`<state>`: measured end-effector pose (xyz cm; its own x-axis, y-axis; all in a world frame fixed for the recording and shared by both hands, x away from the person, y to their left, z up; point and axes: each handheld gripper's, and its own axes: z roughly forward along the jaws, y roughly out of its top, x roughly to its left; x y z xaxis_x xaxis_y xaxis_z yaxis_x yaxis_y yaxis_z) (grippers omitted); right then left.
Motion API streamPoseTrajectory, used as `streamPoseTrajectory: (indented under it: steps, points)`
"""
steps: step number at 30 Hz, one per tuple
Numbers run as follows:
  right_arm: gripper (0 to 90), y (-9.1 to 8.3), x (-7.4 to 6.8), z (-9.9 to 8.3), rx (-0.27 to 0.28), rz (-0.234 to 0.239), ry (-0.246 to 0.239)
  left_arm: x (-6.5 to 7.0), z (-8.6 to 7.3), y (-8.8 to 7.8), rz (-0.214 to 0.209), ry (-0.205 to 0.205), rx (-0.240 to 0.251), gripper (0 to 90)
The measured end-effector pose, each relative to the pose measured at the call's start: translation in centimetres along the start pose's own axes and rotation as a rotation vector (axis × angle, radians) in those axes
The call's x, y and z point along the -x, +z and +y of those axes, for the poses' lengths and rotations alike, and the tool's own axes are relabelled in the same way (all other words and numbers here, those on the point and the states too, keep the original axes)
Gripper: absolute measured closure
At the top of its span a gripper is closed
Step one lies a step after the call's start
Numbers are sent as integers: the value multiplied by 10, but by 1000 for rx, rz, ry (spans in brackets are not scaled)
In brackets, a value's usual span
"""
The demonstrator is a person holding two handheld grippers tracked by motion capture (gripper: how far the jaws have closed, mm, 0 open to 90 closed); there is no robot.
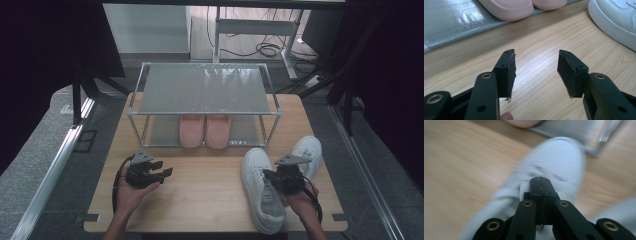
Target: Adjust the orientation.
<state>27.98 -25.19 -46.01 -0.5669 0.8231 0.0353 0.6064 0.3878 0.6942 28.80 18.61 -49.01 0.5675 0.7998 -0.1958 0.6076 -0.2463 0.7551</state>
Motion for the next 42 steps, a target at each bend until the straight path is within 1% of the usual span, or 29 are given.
streamPoseTrajectory:
  steps: [1,3,6,7,9,14,16,18,20,23,24,26,29,30,31,33,37,38,40,42]
  points:
    - [900,2,-3,1,2,-22,-16,0,0,0,-1,-1,1,493]
    - [900,1,-3,4,12,-40,-14,0,0,-1,-1,-5,5,493]
    - [900,0,4,7,19,-36,8,-1,0,-1,-2,-5,6,493]
    - [900,-1,5,8,18,-45,12,-1,0,-2,-3,-5,6,493]
    - [900,-2,7,8,21,-49,15,-1,0,-2,-3,-5,7,493]
    - [900,-10,17,5,43,-68,41,-1,0,-1,-3,-1,6,493]
    - [900,-12,21,4,38,-82,51,-1,0,-1,-5,-1,4,493]
    - [900,-13,24,3,34,-78,56,-1,0,-1,-5,-2,4,493]
    - [900,-13,22,4,18,-97,37,0,0,-1,-5,-1,5,493]
    - [900,-12,18,3,-1,-101,23,0,0,-1,-4,-1,7,493]
    - [900,-12,16,1,-5,-101,21,0,0,-1,-3,-4,7,493]
    - [900,-14,15,-3,2,-122,22,-1,0,-1,-2,-3,6,493]
    - [900,-16,14,-8,-15,-144,21,0,0,-1,-4,-1,6,493]
    - [900,-16,14,-10,-27,-148,18,0,0,-1,-5,0,5,493]
    - [900,-16,13,-12,-26,-145,28,0,0,-1,-6,1,5,493]
    - [900,-15,11,-13,-29,-155,19,1,0,0,-7,3,4,493]
    - [900,-10,9,-14,-32,-141,33,1,0,1,-7,8,1,493]
    - [900,-8,8,-14,-30,-137,32,1,0,0,-6,5,2,493]
    - [900,-7,5,-13,-32,-143,21,1,0,0,-6,4,2,493]
    - [900,-4,3,-12,-34,-131,16,1,0,0,-6,5,2,493]
